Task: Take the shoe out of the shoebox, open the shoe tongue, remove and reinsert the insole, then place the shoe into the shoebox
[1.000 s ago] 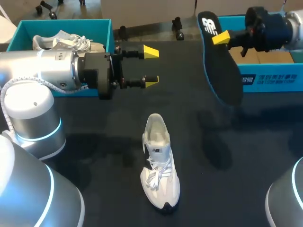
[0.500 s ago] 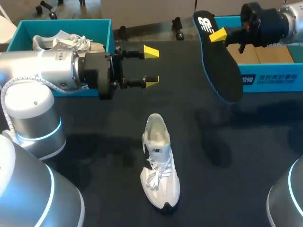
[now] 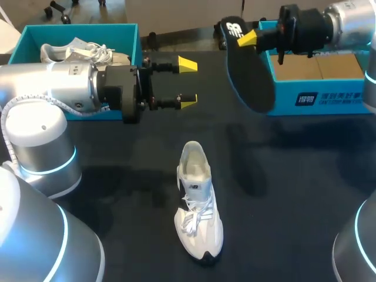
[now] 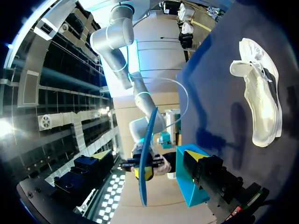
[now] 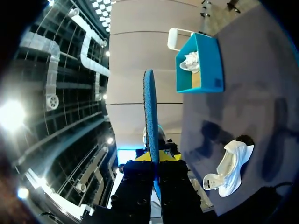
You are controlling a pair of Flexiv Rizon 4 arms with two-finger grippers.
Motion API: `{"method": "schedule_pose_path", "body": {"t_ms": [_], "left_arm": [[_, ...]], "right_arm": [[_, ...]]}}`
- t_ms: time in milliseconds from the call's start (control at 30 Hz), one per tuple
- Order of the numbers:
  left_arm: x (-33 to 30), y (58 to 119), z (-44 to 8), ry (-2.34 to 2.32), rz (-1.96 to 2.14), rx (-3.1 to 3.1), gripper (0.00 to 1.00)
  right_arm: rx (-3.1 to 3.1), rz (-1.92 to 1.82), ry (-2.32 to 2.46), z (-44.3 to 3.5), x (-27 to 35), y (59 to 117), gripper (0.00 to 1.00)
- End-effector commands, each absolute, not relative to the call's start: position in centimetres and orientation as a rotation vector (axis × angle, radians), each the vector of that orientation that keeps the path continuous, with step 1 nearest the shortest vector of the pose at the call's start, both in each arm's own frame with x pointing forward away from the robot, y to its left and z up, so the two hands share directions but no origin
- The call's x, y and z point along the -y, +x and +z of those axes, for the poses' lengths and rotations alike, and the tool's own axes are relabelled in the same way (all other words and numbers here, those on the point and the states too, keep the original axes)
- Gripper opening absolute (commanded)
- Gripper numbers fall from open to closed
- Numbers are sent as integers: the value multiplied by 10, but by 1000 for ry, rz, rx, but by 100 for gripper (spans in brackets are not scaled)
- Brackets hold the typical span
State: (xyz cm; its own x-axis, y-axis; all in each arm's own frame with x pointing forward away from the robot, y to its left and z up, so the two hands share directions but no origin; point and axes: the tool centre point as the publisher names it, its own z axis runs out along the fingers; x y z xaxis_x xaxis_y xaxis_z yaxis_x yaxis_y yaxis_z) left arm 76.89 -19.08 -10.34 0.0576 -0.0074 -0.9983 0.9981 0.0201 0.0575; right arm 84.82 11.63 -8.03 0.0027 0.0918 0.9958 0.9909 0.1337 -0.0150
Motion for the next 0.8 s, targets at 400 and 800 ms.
{"method": "schedule_pose_path", "body": {"t_ms": [400, 800], "left_arm": [[192, 768, -103, 1216, -1154, -1170, 100], [192, 768, -103, 1216, -1154, -1170, 100]], "right_arm": [[1304, -1050, -1228, -94, -140, 849, 0], [1265, -1066, -1219, -102, -156, 857, 0]]}}
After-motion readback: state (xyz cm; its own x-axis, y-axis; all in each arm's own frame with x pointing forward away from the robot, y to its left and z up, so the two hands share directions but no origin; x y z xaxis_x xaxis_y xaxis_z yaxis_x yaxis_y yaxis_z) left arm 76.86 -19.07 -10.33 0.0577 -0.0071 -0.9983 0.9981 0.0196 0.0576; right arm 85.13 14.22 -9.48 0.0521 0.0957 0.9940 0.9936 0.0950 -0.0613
